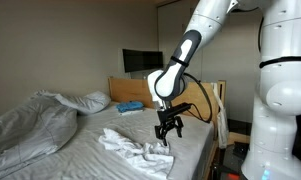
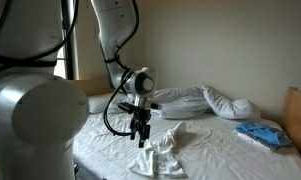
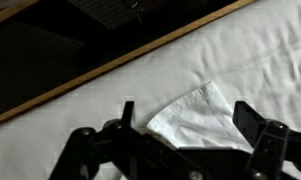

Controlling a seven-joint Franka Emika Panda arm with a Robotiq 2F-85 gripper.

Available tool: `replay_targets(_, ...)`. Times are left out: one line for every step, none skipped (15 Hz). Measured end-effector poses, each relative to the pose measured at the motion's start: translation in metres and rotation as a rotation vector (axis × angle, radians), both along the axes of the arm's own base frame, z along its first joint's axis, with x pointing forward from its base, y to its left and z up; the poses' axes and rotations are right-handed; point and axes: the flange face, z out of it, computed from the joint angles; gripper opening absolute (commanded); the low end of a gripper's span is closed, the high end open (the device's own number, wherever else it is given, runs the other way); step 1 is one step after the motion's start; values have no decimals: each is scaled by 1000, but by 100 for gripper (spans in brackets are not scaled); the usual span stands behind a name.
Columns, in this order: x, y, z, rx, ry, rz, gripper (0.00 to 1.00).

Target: Fold the towel in half, then shift it to the left

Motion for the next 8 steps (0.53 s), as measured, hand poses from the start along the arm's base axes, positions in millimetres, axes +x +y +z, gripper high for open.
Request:
replay_targets(-2,-2,-10,-6,13,-16,100)
replay_targets(-2,-5,-18,-14,17,-34,100)
replay_targets(-1,-7,-26,-32,11,-44,100)
replay_targets(1,-10,-31,-64,-9,-47,100)
replay_targets(5,-11,-33,-110,-35,-39,100)
replay_targets(9,-12,-34,-160,-57,-27,100)
replay_targets(15,-12,-31,-209,-82,-14,100)
replay_targets(22,-12,-28,-255,-112,1,100)
